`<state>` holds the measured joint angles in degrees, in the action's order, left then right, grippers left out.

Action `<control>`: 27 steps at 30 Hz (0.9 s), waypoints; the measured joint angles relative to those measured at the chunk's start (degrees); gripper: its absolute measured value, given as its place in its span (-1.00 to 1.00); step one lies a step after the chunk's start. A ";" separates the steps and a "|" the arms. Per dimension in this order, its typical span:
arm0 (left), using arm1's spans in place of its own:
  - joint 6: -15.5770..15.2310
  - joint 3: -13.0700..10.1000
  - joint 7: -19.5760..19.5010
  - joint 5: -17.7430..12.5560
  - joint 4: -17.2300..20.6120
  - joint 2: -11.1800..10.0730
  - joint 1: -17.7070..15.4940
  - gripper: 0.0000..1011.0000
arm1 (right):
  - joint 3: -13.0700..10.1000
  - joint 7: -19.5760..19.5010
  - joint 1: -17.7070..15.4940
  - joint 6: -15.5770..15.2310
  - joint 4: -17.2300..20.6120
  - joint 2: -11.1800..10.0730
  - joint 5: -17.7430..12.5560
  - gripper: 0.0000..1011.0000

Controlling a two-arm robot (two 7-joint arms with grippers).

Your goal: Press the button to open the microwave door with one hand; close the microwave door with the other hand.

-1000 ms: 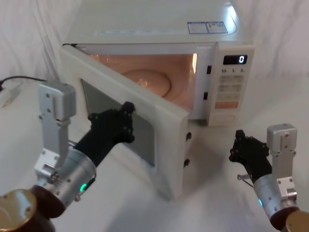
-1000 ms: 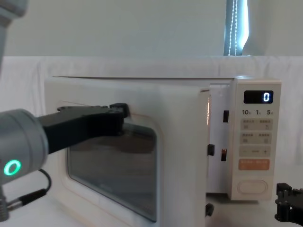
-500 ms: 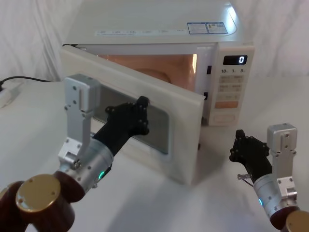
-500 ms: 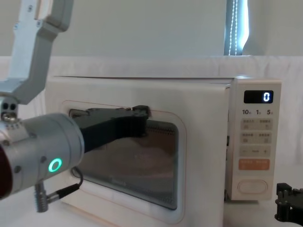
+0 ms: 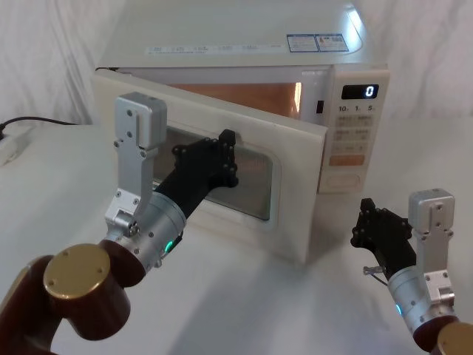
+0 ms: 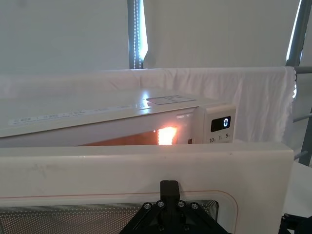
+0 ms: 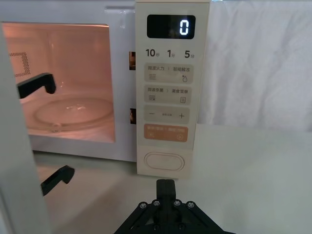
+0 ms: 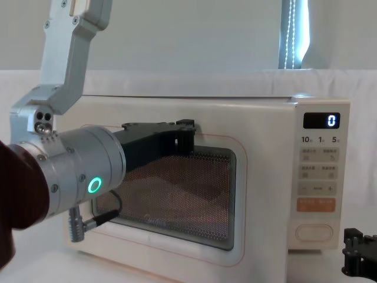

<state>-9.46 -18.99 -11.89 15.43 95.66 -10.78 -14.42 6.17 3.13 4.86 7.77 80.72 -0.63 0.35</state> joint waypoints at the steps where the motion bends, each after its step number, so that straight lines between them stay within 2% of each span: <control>1: -0.03 0.01 0.01 -0.01 0.00 0.00 -0.01 -1.00 | 0.00 0.00 0.00 0.00 0.00 0.00 0.00 -1.00; 27: 0.04 -0.06 -0.12 0.02 0.00 -0.17 0.04 -1.00 | 0.00 0.00 0.00 0.00 0.00 0.00 0.00 -1.00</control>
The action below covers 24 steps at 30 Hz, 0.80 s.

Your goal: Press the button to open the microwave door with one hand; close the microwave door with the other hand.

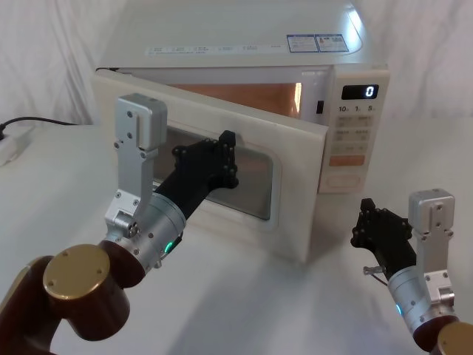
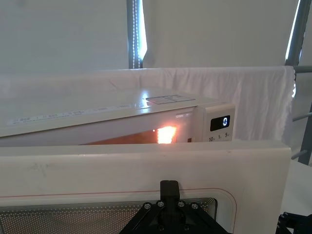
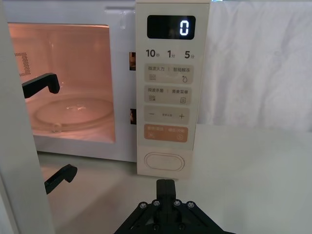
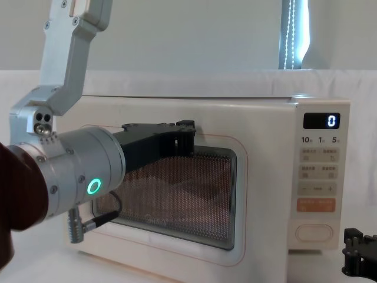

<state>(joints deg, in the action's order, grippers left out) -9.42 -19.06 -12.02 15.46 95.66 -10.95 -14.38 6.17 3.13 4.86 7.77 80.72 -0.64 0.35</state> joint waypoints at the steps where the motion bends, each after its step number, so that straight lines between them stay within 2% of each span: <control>1: 0.01 0.00 -0.01 0.00 0.00 -0.01 0.00 -1.00 | 0.00 0.00 0.00 0.00 0.00 0.00 0.00 -1.00; 10: 0.81 -0.21 -0.82 0.03 -1.24 0.63 -1.22 -1.00 | 0.00 0.00 0.00 0.00 0.00 0.00 0.00 -1.00; 18: 1.60 -0.74 -1.78 0.27 -5.26 1.87 -4.26 -1.00 | 0.00 0.00 0.00 0.00 0.00 0.00 0.00 -1.00; 24: 2.92 -1.26 -2.72 0.72 -9.99 3.22 -7.32 -1.00 | 0.00 0.00 0.00 0.00 0.00 0.00 0.00 -1.00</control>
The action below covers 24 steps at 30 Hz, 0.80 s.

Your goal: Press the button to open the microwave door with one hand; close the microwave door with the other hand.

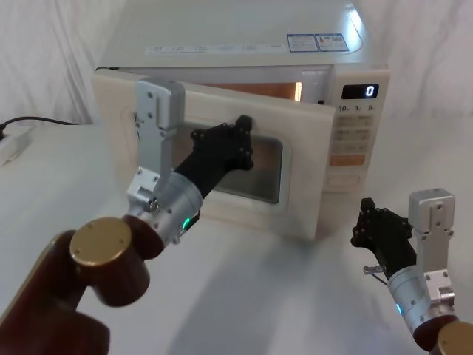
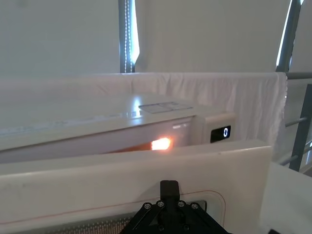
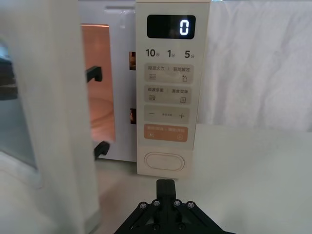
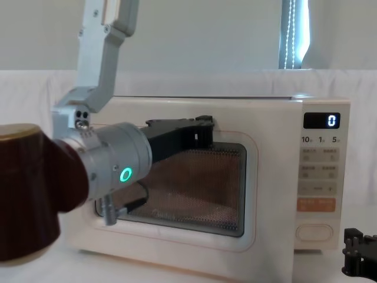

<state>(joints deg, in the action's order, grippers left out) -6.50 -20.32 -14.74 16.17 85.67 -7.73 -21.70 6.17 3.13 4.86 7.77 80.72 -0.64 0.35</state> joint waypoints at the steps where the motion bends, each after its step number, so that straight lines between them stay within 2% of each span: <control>1: 0.32 -0.05 -0.08 0.00 -0.60 0.17 -0.41 -1.00 | 0.00 0.00 0.00 0.00 0.00 0.00 0.00 -1.00; 16: 4.19 -1.52 -0.43 -1.88 -10.46 3.01 -6.81 -1.00 | 0.00 0.00 0.00 0.00 0.00 0.00 0.00 -1.00; 24: 5.22 -1.44 0.61 -3.26 -12.40 4.08 -8.10 -1.00 | 0.00 0.00 0.00 0.00 0.00 0.00 0.00 -1.00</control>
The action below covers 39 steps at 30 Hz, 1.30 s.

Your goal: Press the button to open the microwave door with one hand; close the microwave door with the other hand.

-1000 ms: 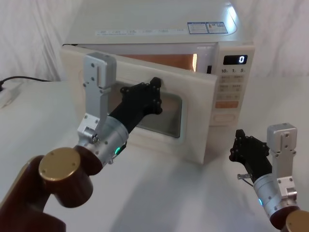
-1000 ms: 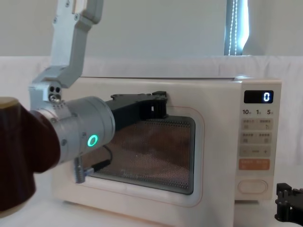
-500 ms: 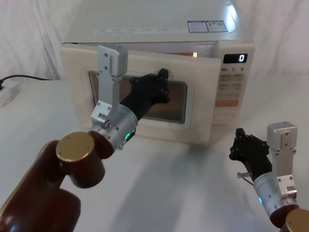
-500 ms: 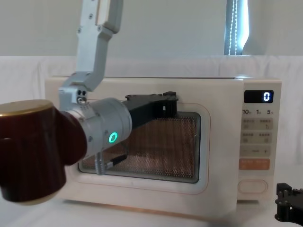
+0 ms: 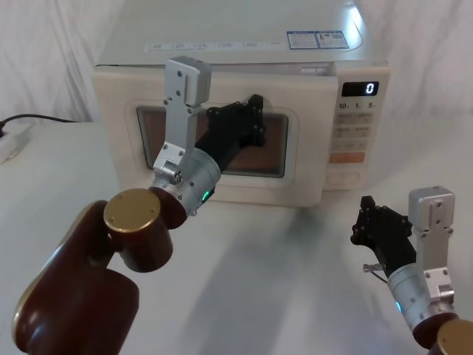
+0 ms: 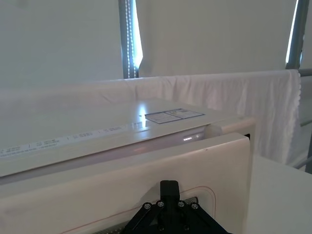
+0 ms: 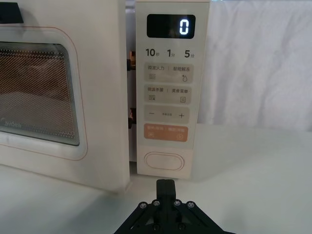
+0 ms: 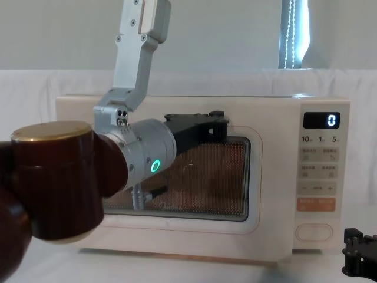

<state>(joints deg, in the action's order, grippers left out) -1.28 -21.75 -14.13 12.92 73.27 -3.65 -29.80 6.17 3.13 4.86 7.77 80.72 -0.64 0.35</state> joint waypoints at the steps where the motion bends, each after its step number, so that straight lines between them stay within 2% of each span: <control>1: 0.03 0.02 0.13 -0.14 0.00 0.08 -0.01 -1.00 | 0.00 0.00 0.00 0.00 0.00 0.00 0.00 -1.00; 12: -0.48 1.02 2.89 -2.31 0.89 1.10 0.57 -1.00 | 0.00 0.00 0.00 0.00 0.00 0.00 0.00 -1.00; 27: -1.28 2.81 4.65 -4.29 1.60 1.95 1.63 -1.00 | 0.00 0.00 0.00 0.00 0.00 0.00 0.00 -1.00; 39: -0.49 3.50 4.17 -5.12 -0.89 2.87 0.14 -1.00 | 0.00 0.00 0.00 0.00 0.00 0.00 0.00 -1.00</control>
<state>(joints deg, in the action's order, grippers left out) -1.77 -18.25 -9.96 7.80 72.39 -0.78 -29.66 6.17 3.13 4.86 7.76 80.72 -0.64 0.35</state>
